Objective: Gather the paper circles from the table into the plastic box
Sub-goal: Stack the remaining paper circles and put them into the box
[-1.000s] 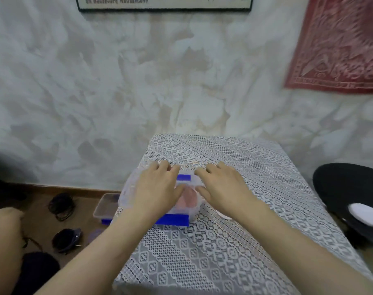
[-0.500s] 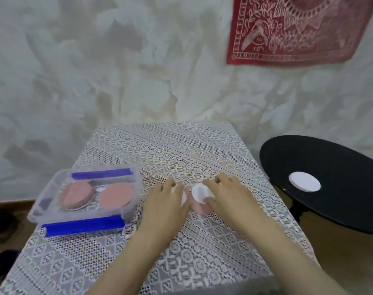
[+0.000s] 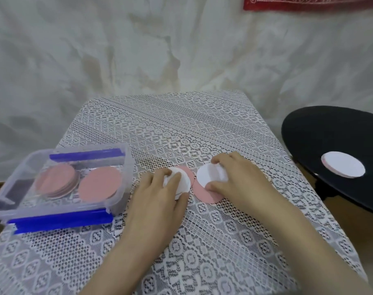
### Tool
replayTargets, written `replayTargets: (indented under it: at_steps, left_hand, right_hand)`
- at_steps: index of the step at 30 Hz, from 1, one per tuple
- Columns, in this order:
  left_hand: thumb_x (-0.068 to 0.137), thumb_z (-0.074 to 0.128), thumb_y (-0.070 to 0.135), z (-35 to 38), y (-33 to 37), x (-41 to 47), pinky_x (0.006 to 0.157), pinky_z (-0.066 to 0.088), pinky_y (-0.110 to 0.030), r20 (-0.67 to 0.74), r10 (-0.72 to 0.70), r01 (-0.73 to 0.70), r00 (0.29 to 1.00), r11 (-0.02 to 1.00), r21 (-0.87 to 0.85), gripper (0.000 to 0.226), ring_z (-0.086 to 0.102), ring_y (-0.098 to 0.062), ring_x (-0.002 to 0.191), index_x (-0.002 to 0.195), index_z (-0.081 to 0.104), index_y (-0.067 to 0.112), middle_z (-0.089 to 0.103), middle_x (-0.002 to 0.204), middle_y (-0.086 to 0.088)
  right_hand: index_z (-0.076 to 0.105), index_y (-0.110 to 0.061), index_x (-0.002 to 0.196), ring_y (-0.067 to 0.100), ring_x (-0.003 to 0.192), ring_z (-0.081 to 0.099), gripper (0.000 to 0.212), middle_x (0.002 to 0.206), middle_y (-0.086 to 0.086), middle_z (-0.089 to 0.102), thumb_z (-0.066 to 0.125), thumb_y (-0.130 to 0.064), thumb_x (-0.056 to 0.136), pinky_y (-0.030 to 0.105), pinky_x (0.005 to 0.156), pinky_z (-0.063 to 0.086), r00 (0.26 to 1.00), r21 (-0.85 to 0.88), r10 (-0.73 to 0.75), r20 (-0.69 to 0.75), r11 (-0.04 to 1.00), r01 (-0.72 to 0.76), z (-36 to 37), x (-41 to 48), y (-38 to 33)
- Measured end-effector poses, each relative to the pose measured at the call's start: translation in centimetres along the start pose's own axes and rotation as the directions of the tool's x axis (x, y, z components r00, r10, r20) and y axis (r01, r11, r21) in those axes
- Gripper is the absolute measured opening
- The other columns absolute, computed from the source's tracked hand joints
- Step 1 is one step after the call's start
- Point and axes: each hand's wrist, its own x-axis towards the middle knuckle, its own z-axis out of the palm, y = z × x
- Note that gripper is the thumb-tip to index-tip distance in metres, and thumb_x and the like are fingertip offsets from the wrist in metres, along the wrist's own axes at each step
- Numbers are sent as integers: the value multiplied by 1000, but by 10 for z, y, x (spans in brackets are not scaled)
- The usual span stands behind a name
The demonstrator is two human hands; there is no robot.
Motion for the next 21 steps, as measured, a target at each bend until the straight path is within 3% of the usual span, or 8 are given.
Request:
replayTargets:
  at_steps: [3,7,9,11,13,17,19,21]
  left_hand:
    - [93,57,43,-1,1,-3,81,49,-36,-12,7,-7,1000,1000,-7,36,48,-24,107,121,65,22,60,130,-1]
    - [95,57,43,-5,3,-13,87,48,-38,-18,45,-46,999,997,-67,38,50,-23,108,126,66,23,60,130,1]
    - [96,56,44,-9,5,-19,92,47,-37,-18,51,-53,999,991,-120,40,49,-21,110,129,65,24,60,130,4]
    - [97,53,48,-13,8,-25,97,44,-35,-10,34,-35,999,984,-173,46,47,-17,115,135,61,25,59,132,8]
    - [96,50,55,-19,8,-31,102,41,-33,11,10,-8,1000,973,-230,52,46,-12,118,140,55,28,58,133,12]
    - [92,57,56,-29,8,-43,74,46,-23,60,-47,70,997,869,-490,47,56,2,83,134,58,35,68,113,17]
    - [92,63,44,-31,5,-46,62,47,-17,97,-96,136,991,766,-628,31,62,0,76,121,63,34,71,100,14]
    - [93,64,37,-31,0,-47,64,52,-23,125,-122,175,985,721,-671,17,64,-2,78,109,65,32,72,94,11]
  right_hand:
    - [43,-27,145,24,114,54,69,136,-3,42,74,-44,86,37,90,43,996,34,85,-2,996,-85,-1,1,0]
    - [54,-25,115,22,97,56,32,119,-3,52,71,-36,91,34,77,41,986,97,146,-79,986,-138,-1,-6,9]
    - [56,-25,104,21,91,60,13,107,-4,61,64,-32,96,37,77,48,980,145,158,-121,979,-140,-2,-12,17]
    - [59,-24,100,21,89,64,6,98,-7,65,60,-29,99,47,79,56,977,261,157,-143,958,-116,-2,-20,25]
    - [63,-23,95,18,87,64,8,94,-8,66,58,-27,100,43,73,56,982,415,128,-136,908,-61,-5,-32,22]
    - [67,-20,104,0,53,57,13,74,-9,63,55,-17,103,19,47,45,995,613,-77,70,790,18,3,-56,-6]
    - [68,-23,104,8,55,59,17,72,-2,64,53,-16,104,27,53,52,976,591,-157,154,806,37,13,-59,-19]
    - [67,-25,103,15,58,62,19,71,3,66,52,-14,104,37,60,56,968,581,-184,173,813,50,21,-57,-25]
